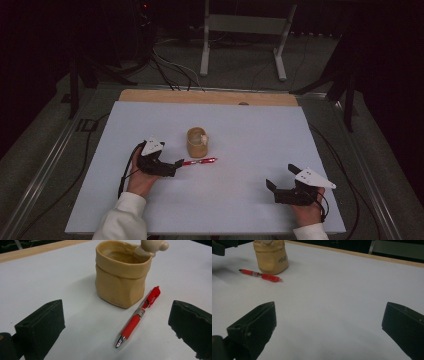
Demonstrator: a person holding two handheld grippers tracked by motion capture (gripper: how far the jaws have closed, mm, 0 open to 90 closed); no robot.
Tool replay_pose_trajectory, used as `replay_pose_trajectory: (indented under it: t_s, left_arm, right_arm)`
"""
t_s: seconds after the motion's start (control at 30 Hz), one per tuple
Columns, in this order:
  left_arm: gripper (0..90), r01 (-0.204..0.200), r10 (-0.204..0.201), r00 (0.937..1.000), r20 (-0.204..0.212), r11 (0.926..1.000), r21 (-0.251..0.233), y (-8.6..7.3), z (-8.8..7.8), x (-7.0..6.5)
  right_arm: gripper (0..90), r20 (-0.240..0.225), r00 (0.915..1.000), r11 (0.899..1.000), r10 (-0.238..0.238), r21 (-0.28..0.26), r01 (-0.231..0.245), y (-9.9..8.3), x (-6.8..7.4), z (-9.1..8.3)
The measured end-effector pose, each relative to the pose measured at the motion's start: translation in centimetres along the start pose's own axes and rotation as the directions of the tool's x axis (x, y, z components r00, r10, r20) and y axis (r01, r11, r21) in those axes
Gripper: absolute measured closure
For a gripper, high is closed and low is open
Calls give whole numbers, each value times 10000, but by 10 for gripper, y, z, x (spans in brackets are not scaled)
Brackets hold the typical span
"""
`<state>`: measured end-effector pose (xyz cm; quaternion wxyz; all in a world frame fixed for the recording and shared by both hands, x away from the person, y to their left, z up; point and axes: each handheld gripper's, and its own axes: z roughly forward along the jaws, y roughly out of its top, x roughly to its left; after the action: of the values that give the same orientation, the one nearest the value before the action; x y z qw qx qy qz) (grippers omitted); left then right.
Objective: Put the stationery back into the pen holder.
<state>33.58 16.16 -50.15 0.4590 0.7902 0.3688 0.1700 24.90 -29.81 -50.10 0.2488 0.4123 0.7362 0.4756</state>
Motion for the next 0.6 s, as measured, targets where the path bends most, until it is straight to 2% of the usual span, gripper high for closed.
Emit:
replay_pose_trajectory:
  t_s: [0.33,0.43,0.53,0.6]
  left_arm:
    - [11,119,-117,9999,-45,9987,490,-4,10,-1]
    - [44,111,-110,9999,-10,9982,588,-5,13,-2]
    - [55,44,-41,10000,-31,9960,896,-6,17,-2]
    - [67,6,15,9998,-185,9936,1126,-7,20,-3]
  right_arm:
    - [2,-15,10000,10000,-14,18,14,0,0,0]
    - [2,-18,10000,10000,-30,15,30,0,0,1]
    - [2,-14,10000,10000,-20,19,20,0,0,1]
    - [2,-12,10000,10000,-14,29,14,0,0,1]
